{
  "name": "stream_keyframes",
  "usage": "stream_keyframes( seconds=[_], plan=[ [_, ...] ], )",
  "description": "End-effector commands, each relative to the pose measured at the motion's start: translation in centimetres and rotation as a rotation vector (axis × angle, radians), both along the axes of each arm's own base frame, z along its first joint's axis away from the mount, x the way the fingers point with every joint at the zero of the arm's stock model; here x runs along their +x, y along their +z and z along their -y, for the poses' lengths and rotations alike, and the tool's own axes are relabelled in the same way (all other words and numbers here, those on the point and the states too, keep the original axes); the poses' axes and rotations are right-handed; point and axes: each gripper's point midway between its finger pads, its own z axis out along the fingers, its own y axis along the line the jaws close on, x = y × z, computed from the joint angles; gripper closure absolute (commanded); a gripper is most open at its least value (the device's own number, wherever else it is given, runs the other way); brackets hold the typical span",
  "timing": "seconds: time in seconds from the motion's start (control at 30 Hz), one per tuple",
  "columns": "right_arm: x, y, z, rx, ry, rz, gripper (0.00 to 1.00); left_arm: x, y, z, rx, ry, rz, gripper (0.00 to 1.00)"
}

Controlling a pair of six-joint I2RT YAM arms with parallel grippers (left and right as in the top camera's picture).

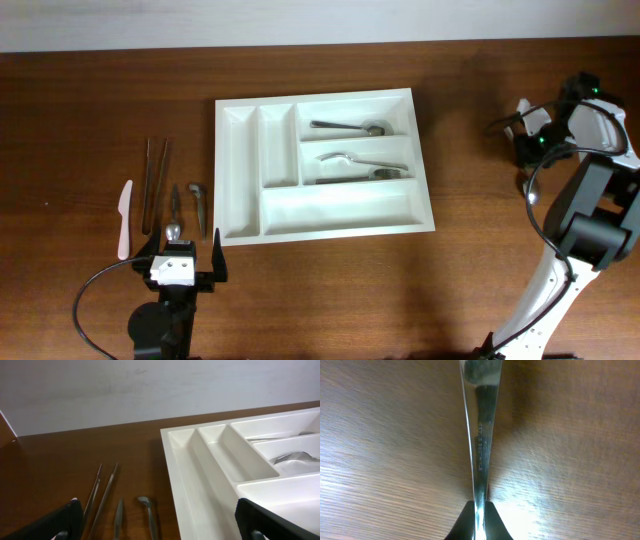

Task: Pack container
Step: 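Move the right gripper right and grasp a silver spoon on the table, then carry the spoon left into the tray's upper compartment and release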

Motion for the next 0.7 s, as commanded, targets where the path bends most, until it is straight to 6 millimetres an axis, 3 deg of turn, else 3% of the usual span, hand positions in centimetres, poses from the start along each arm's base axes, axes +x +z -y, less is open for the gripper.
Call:
stream_keyframes(
  seconds=[0.0,0.17,0.33,0.5,0.67],
  plan=[
    [4.9,5.9,-3.3,0.022,0.079,0.176,0.96,0.0,-0.2,-0.1,0.018,0.003,0.002,0.01],
    [9.0,12.3,-8.0,0.006,0.195,0.322,0.96,0.0,-0.2,-0.1,0.018,0.003,0.002,0.01],
    [11.4,17.9,-16.6,0.061,0.509,0.499,0.96,0.0,-0.2,-0.1,0.018,0.003,0.002,0.01],
    [10.4,19.0,-24.9,0.078,0.91,0.57,0.96,0.0,-0.2,-0.1,0.018,0.003,0.002,0.01],
    [8.6,17.3,-31.3,0.057,1.234,0.572,0.96,0.0,-0.2,-0.1,0.018,0.003,0.002,0.01]
  ],
)
